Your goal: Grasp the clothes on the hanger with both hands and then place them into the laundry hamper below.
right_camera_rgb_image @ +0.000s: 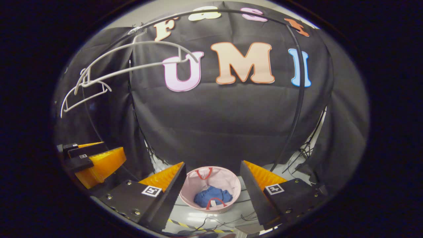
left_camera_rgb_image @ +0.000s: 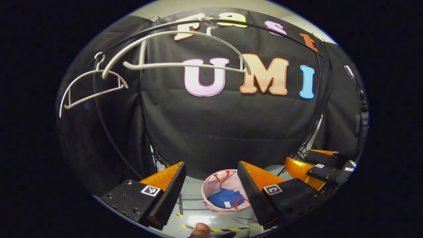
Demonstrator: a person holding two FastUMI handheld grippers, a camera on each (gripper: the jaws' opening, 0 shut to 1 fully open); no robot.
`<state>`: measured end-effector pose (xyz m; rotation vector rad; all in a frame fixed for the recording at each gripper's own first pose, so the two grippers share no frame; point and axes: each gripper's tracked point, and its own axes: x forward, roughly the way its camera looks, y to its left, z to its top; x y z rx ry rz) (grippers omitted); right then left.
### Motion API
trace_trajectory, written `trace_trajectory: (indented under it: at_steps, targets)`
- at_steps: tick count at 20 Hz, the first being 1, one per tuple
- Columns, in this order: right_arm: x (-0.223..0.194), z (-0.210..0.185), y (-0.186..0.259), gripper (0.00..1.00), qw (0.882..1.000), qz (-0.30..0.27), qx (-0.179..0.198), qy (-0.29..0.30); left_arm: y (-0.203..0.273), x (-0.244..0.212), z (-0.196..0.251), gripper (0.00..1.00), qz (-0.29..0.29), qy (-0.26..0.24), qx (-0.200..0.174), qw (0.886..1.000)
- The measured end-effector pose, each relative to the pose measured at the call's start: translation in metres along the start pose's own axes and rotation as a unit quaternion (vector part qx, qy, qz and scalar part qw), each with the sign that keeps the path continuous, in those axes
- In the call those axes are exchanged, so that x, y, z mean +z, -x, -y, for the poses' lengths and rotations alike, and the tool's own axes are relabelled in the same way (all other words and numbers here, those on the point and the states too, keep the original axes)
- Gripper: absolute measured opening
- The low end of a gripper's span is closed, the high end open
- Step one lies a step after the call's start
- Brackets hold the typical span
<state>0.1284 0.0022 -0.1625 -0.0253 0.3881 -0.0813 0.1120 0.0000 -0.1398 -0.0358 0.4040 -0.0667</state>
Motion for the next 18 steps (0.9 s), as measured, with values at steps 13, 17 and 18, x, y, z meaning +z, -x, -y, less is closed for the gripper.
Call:
trace_trajectory:
  at_steps: [13,17,18]
  targets:
    - [0.118,-0.039,0.094,0.94,0.989,0.15,-0.011,-0.012,0.066,0.09,-0.044,0.98,0.124,-0.025,-0.003,0.992]
    - [0.122,-0.031,0.124,0.93,0.985,0.169,-0.028,-0.028,0.102,0.112,-0.048,0.98,0.159,-0.024,-0.019,0.987]
    - [0.123,-0.03,0.13,0.93,0.984,0.172,-0.03,-0.025,0.106,0.118,-0.047,0.99,0.17,-0.025,-0.025,0.985]
